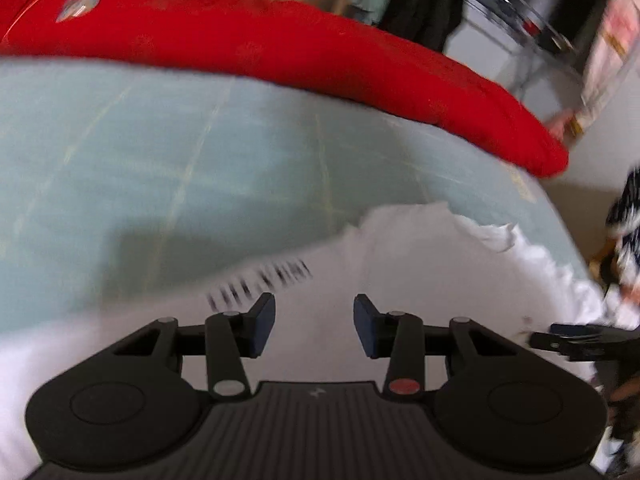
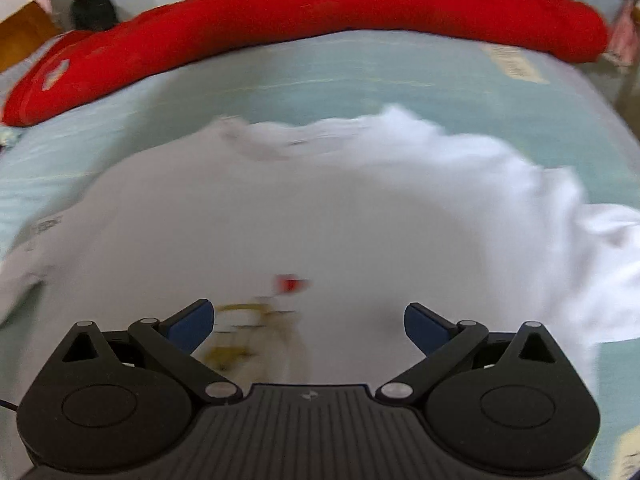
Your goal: Fold clothes
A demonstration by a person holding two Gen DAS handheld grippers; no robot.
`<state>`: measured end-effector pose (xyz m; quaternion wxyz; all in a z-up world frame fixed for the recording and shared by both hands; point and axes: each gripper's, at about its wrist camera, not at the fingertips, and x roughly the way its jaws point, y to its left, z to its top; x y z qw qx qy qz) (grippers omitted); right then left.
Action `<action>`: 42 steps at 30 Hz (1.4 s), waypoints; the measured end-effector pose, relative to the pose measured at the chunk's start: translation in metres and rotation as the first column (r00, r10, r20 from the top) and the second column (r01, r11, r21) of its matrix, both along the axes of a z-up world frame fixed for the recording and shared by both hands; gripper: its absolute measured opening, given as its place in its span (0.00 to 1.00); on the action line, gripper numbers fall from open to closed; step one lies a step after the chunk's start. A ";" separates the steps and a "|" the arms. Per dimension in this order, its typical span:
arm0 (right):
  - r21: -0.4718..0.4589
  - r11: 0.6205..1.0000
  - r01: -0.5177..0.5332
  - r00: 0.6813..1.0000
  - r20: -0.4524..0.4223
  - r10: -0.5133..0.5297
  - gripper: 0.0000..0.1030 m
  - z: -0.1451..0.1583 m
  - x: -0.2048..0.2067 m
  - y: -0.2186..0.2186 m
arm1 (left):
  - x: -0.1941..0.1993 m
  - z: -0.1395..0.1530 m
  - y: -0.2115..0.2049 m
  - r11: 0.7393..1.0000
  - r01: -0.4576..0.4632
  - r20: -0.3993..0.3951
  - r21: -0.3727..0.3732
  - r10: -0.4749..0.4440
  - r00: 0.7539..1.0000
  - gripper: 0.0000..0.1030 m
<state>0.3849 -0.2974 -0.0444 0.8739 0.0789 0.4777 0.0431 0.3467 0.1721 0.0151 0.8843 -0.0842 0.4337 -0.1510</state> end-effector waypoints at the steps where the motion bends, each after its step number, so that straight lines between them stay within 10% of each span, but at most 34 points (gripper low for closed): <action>1: 0.000 1.000 -0.014 1.000 0.001 0.014 1.00 -0.002 0.000 0.009 | 0.014 -0.005 0.003 0.998 0.044 0.000 0.034 -0.044 0.999 0.40; 12: -0.111 0.993 -0.031 0.999 0.008 0.032 1.00 -0.013 -0.004 0.055 | 0.072 -0.048 0.022 0.908 0.413 -0.136 0.074 -0.401 0.906 0.39; 18: -0.136 0.991 0.006 1.000 0.003 -0.006 1.00 -0.014 -0.002 0.060 | 0.079 -0.052 0.036 0.886 0.453 -0.149 -0.096 -0.463 0.874 0.02; 25: -0.154 0.988 0.030 0.999 -0.011 -0.032 1.00 -0.014 0.002 0.064 | 0.092 -0.044 0.056 0.948 0.317 -0.081 -0.039 -0.319 0.944 0.03; 32: -0.173 0.984 0.037 0.999 -0.023 -0.042 1.00 -0.015 0.005 0.068 | 0.093 -0.050 0.078 0.982 0.189 -0.132 -0.019 -0.189 0.973 0.09; 36: -0.170 0.985 0.029 0.999 -0.020 -0.032 1.00 -0.014 0.004 0.067 | 0.069 -0.031 0.107 0.994 0.103 -0.095 -0.020 -0.104 0.990 0.30; 42: -0.170 0.985 0.004 1.000 0.007 -0.002 1.00 -0.005 0.003 0.071 | 0.017 -0.019 0.161 0.992 -0.045 -0.158 0.116 0.063 0.985 0.36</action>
